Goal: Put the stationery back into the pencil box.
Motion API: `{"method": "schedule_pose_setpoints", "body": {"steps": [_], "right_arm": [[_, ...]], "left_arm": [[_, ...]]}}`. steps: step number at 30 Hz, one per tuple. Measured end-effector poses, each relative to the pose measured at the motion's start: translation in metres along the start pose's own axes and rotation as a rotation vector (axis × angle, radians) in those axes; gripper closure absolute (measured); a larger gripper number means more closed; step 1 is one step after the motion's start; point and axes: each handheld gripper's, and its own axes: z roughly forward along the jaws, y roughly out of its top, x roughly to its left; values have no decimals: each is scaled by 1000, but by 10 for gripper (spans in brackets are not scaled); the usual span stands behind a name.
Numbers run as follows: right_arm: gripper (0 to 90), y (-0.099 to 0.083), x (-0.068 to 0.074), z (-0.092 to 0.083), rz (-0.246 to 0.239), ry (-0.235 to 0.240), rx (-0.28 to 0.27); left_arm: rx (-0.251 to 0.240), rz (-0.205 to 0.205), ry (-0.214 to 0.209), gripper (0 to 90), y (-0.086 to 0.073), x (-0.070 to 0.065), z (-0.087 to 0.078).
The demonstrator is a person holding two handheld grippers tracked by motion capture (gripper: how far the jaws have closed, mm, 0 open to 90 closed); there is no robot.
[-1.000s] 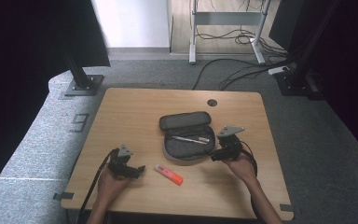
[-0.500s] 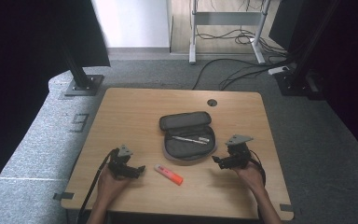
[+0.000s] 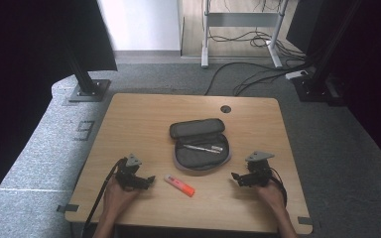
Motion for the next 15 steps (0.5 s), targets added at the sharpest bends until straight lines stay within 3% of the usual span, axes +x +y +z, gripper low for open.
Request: {"method": "schedule_pose_setpoints", "body": {"steps": [6, 15], "right_arm": [[53, -11, -2, 5, 19, 7, 20], [51, -13, 0, 6, 23, -14, 5]], "left_arm": [[0, 1, -2, 5, 0, 0, 0], [10, 22, -19, 0, 0, 1, -1]]}}
